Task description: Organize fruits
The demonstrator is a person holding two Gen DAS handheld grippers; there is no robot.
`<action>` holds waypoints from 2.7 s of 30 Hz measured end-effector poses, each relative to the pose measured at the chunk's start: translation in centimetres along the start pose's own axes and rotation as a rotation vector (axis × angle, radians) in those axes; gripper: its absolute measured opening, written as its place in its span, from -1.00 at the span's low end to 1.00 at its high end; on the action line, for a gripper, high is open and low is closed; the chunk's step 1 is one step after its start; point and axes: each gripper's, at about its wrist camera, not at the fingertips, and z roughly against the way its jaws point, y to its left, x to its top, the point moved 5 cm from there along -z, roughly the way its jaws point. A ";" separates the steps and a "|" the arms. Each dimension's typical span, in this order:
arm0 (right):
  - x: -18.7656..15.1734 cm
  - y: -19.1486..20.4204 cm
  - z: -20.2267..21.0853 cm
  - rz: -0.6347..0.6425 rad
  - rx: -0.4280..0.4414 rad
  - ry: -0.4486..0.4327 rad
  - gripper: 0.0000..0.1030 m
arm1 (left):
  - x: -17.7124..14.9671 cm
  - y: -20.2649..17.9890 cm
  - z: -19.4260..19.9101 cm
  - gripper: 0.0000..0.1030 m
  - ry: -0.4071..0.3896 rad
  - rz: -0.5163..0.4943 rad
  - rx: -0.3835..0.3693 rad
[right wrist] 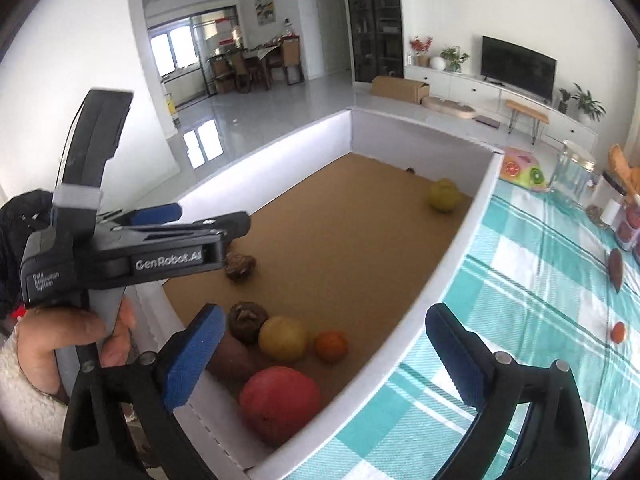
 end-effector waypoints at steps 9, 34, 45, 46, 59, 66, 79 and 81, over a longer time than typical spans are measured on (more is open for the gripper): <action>0.5 -1.2 2.4 -0.031 -0.058 -0.018 0.95 | -0.5 -2.0 1.1 0.85 -0.005 -0.073 -0.015; -13.9 -24.4 4.8 -0.301 -0.526 0.073 0.95 | -3.0 -16.1 5.6 0.85 -0.025 -0.302 -0.281; -23.1 -36.8 11.8 -0.783 -0.666 -0.010 0.95 | -10.8 -33.2 -0.5 0.87 0.133 -0.520 -0.461; -23.4 -37.1 11.8 -0.796 -0.664 -0.007 0.96 | -11.2 -33.9 -1.7 0.87 0.139 -0.532 -0.441; -23.2 -36.6 11.0 -0.768 -0.702 0.030 1.00 | -8.3 -39.9 -6.2 0.88 0.101 -0.530 -0.468; -23.1 -36.5 10.7 -0.754 -0.720 0.055 1.00 | -4.7 -49.1 -9.4 0.79 0.050 -0.556 -0.530; -22.9 -36.7 10.4 -0.744 -0.736 0.080 1.00 | -5.8 -49.4 -11.3 -0.35 0.072 -0.622 -0.454; -23.0 -36.6 10.4 -0.745 -0.733 0.076 1.00 | -5.7 -47.9 -10.5 -0.35 0.071 -0.629 -0.446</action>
